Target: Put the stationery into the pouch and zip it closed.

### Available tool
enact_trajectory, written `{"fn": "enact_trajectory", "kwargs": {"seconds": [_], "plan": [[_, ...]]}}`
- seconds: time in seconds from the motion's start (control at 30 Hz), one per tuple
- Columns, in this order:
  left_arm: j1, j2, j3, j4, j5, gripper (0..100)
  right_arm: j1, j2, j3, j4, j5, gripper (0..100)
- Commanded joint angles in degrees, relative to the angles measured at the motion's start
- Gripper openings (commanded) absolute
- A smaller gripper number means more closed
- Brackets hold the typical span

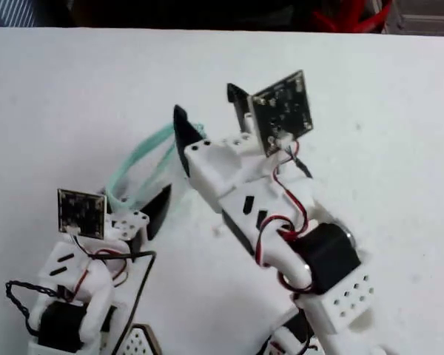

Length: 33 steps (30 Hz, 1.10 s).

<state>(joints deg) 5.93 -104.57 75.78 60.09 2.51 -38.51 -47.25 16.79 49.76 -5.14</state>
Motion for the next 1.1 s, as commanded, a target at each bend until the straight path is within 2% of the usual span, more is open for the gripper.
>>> {"fn": "enact_trajectory", "kwargs": {"seconds": [0.0,0.07,0.17,0.3,0.5,0.6,0.73,0.93,1.07], "plan": [[0.4,0.0,-0.4,-1.7,0.2,26,-0.8,-1.2,-1.4,0.2,1.1,22.0],[0.4,0.0,-0.4,-1.7,0.2,26,-3.8,-1.2,-1.5,0.2,1.9,15.7],[0.4,0.0,-0.4,-1.7,0.2,26,-8.7,-1.3,-1.7,0.2,8.7,0.8],[0.4,0.0,-0.4,-1.7,0.2,26,-6.5,-1.6,-1.7,3.1,13.5,4.0],[0.4,0.0,-0.4,-1.7,0.2,26,11.6,1.1,1.8,7.5,13.5,2.4],[0.4,0.0,-0.4,-1.7,0.2,26,16.5,5.8,3.6,7.6,14.1,2.4],[0.4,0.0,-0.4,-1.7,0.2,26,19.6,16.1,3.8,9.7,18.1,2.5],[0.3,0.0,-0.4,-1.7,0.2,25,18.8,33.2,3.7,14.0,20.2,2.6],[0.3,0.0,-0.4,-1.7,0.2,25,21.3,37.9,4.0,15.1,26.8,7.4]]}}
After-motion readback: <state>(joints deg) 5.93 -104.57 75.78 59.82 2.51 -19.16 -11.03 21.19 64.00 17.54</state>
